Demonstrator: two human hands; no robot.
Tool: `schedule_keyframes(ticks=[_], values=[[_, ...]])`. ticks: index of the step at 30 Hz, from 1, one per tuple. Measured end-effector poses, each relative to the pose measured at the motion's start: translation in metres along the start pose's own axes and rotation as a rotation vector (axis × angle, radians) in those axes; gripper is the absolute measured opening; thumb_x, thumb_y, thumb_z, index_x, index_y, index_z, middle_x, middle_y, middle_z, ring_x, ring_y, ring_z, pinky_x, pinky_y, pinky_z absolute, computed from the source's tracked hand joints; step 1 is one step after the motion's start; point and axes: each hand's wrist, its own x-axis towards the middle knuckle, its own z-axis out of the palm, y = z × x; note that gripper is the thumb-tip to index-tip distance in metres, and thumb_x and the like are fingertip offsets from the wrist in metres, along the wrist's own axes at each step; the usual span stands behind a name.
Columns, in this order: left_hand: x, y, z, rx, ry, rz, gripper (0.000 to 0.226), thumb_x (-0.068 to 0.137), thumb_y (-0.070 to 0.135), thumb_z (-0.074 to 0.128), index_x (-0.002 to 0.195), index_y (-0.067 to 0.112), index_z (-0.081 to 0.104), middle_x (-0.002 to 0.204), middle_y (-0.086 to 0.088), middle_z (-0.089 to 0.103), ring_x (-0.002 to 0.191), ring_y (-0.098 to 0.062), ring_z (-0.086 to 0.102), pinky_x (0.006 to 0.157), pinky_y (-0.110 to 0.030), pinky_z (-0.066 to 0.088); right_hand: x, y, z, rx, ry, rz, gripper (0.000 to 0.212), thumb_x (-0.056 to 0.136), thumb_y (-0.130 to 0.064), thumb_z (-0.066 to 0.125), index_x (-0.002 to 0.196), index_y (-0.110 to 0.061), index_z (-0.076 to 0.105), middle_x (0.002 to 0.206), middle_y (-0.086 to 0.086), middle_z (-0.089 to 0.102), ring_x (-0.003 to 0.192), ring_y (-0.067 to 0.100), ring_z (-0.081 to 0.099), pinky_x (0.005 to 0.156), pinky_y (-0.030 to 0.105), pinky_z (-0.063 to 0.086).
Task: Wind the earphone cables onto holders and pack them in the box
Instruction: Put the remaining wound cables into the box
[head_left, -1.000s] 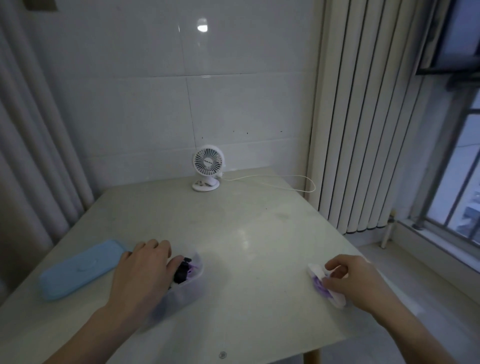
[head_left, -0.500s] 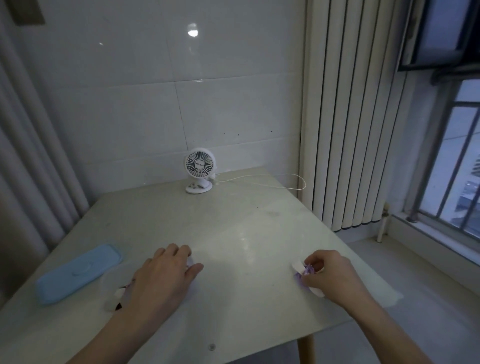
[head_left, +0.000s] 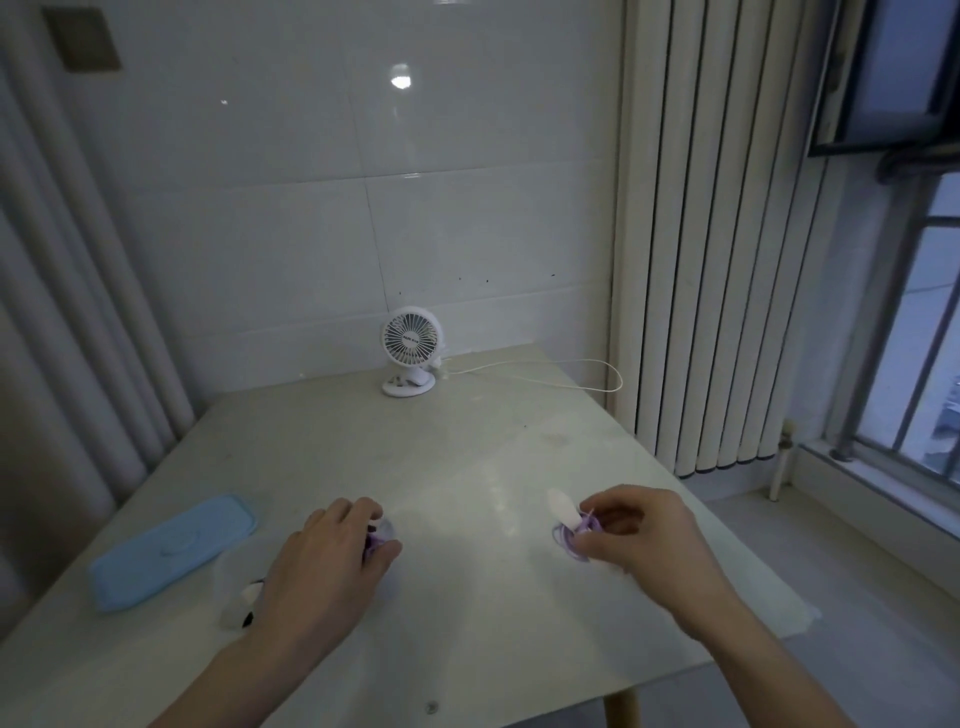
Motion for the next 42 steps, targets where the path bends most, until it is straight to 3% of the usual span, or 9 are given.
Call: schedule_keyframes(ticks=[6, 10, 15, 23, 29, 33, 37, 42], values=[[-0.009, -0.033, -0.015, -0.092, 0.105, -0.061, 0.024, 0.089, 0.036, 0.06, 0.108, 0.021, 0.063, 0.107, 0.005, 0.064, 0.098, -0.018, 0.059, 0.084, -0.036, 0.05, 0.018, -0.049, 0.04, 0.208, -0.131, -0.082, 0.021, 0.064, -0.003, 0.084, 0.081, -0.014, 0.077, 0.077, 0.016, 0.075, 0.066, 0.019, 0.067, 0.057, 0.034, 0.048], [-0.015, -0.06, -0.022, -0.089, 0.172, -0.094, 0.019, 0.086, 0.027, 0.066, 0.103, 0.019, 0.065, 0.107, 0.001, 0.064, 0.106, -0.022, 0.056, 0.089, -0.034, 0.043, 0.027, -0.078, 0.08, 0.254, -0.211, -0.119, 0.022, 0.065, -0.002, 0.082, 0.083, -0.012, 0.078, 0.078, 0.017, 0.076, 0.067, 0.018, 0.067, 0.059, 0.034, 0.048], [-0.022, -0.079, -0.026, -0.187, 0.194, -0.225, 0.03, 0.085, 0.028, 0.068, 0.113, 0.019, 0.061, 0.117, 0.002, 0.059, 0.115, -0.021, 0.05, 0.089, -0.023, 0.033, 0.034, -0.105, 0.129, 0.212, -0.316, -0.136, 0.023, 0.063, -0.006, 0.085, 0.083, -0.014, 0.078, 0.073, 0.005, 0.076, 0.062, 0.012, 0.066, 0.056, 0.026, 0.048], [-0.022, -0.1, -0.016, -0.444, 0.12, -0.439, 0.048, 0.085, 0.005, 0.062, 0.129, 0.021, 0.05, 0.135, -0.004, 0.054, 0.125, -0.022, 0.05, 0.101, -0.035, 0.042, 0.04, -0.116, 0.186, -0.091, -0.339, -0.122, 0.024, 0.06, -0.014, 0.085, 0.083, -0.014, 0.078, 0.075, 0.004, 0.075, 0.062, 0.01, 0.063, 0.059, 0.028, 0.051], [-0.025, -0.108, -0.012, -0.584, 0.102, -0.507, 0.052, 0.082, -0.013, 0.049, 0.126, 0.015, 0.051, 0.128, -0.009, 0.06, 0.123, -0.021, 0.055, 0.092, -0.028, 0.043, 0.035, -0.113, 0.214, -0.301, -0.315, -0.118, 0.02, 0.06, -0.024, 0.083, 0.076, -0.015, 0.077, 0.075, 0.006, 0.075, 0.072, 0.021, 0.071, 0.063, 0.033, 0.055], [-0.025, -0.111, -0.013, -0.613, 0.103, -0.492, 0.049, 0.084, -0.011, 0.047, 0.124, 0.017, 0.052, 0.125, -0.009, 0.062, 0.116, -0.019, 0.058, 0.089, -0.028, 0.045, 0.032, -0.107, 0.23, -0.502, -0.289, -0.138, 0.024, 0.062, -0.037, 0.077, 0.069, -0.014, 0.071, 0.075, 0.005, 0.073, 0.077, 0.025, 0.068, 0.072, 0.034, 0.054], [-0.024, -0.114, -0.011, -0.623, 0.111, -0.476, 0.047, 0.085, -0.011, 0.046, 0.122, 0.019, 0.051, 0.12, -0.01, 0.063, 0.101, -0.014, 0.058, 0.084, -0.023, 0.041, 0.029, -0.104, 0.237, -0.648, -0.255, -0.198, 0.034, 0.07, -0.048, 0.071, 0.08, -0.016, 0.069, 0.086, 0.002, 0.072, 0.091, 0.025, 0.064, 0.086, 0.036, 0.046], [-0.022, -0.12, -0.01, -0.619, 0.107, -0.461, 0.05, 0.083, -0.011, 0.045, 0.12, 0.023, 0.05, 0.117, -0.007, 0.064, 0.103, -0.016, 0.062, 0.085, -0.025, 0.043, 0.025, -0.107, 0.242, -0.827, -0.221, -0.315, 0.028, 0.078, -0.047, 0.064, 0.08, -0.019, 0.063, 0.094, 0.004, 0.07, 0.102, 0.026, 0.053, 0.086, 0.036, 0.036]])
